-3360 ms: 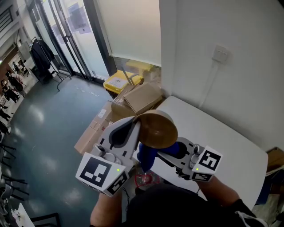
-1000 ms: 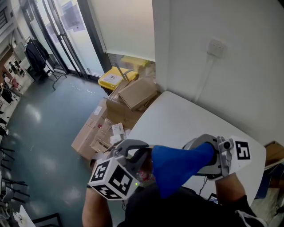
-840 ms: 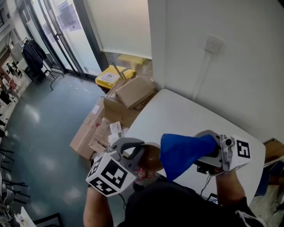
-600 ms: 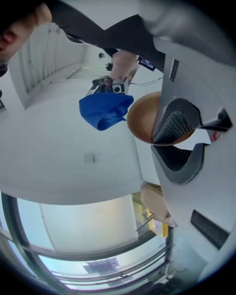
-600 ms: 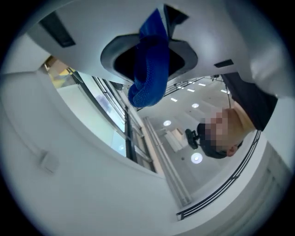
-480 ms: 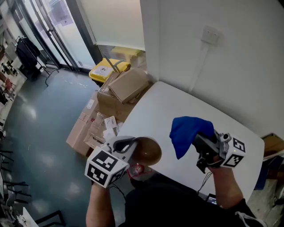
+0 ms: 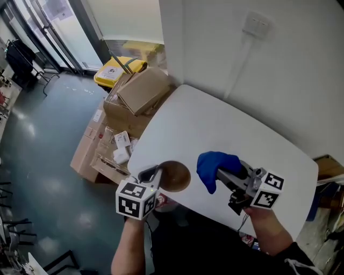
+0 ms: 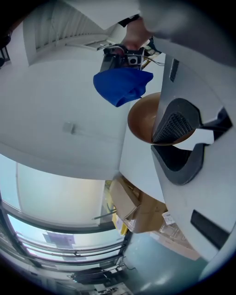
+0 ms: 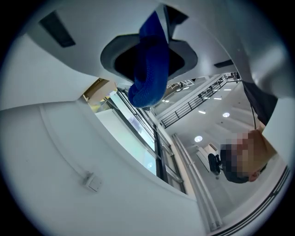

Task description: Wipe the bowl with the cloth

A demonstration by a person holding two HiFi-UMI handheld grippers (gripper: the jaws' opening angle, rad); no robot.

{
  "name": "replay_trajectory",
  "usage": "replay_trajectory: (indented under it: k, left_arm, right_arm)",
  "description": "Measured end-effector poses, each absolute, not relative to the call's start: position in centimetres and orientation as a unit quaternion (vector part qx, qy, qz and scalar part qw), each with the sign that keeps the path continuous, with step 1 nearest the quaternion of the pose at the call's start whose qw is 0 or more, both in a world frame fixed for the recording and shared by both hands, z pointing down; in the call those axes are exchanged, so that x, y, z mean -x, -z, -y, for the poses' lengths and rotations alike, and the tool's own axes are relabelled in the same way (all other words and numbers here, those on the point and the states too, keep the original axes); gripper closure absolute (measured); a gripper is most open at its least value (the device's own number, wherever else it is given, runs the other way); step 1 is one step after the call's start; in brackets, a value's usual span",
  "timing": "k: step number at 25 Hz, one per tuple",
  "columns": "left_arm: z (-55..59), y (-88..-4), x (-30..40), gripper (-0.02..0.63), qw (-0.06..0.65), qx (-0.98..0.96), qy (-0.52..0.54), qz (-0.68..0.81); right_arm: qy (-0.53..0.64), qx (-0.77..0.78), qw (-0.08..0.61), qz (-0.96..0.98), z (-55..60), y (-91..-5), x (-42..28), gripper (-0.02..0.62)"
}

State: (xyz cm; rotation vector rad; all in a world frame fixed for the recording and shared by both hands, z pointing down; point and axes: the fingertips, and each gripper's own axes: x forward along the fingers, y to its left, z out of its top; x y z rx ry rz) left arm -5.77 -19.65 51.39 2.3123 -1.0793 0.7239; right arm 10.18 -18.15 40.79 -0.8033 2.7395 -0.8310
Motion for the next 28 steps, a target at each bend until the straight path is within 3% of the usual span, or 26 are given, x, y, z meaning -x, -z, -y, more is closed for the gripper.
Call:
replay_trajectory:
  k: [15, 28]
  left_arm:
    - [22.3, -64.5, 4.1, 0.584, 0.322, -0.814, -0.298, 0.381]
    - [23.8, -69.7, 5.4, 0.560, 0.305, -0.784, -0.362, 0.401]
  right_arm:
    - [0.308, 0.299, 0.010, -0.903, 20.7, -47.5, -9.5, 0.518]
    - [0.314, 0.313, -0.006, -0.896, 19.4, -48.1, -10.0, 0.518]
